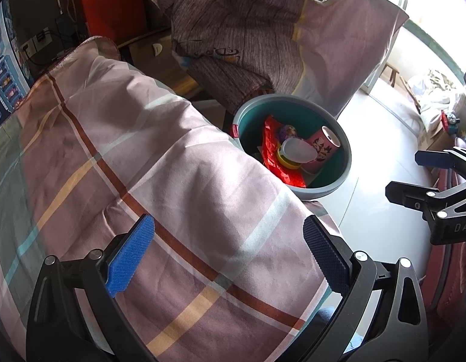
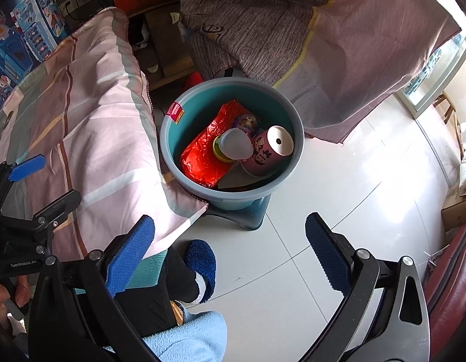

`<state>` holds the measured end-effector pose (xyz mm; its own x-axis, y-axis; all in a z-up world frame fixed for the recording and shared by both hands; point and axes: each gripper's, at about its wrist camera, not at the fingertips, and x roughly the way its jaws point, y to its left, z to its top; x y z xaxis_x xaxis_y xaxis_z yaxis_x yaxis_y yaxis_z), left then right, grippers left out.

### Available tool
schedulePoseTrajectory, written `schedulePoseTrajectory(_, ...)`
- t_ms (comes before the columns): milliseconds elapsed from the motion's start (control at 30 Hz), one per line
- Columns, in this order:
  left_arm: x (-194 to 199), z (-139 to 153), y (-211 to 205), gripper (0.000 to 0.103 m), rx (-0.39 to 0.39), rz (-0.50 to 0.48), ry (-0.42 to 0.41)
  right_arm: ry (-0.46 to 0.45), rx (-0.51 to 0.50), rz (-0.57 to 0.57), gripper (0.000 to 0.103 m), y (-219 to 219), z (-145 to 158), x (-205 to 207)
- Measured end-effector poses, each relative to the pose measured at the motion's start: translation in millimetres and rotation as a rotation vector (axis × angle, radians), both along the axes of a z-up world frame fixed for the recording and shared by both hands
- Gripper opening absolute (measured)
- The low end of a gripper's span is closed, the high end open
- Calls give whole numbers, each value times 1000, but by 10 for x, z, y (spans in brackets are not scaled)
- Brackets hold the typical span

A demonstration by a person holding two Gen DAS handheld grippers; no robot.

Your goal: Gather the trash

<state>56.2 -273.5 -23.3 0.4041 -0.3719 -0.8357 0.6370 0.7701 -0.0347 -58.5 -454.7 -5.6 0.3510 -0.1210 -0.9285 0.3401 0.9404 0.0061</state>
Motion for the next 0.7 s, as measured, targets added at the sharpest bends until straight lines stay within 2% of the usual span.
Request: schedulePoseTrajectory(700, 47, -89, -9, 99, 47, 3, -9, 14, -24, -15, 96, -11, -70, 46)
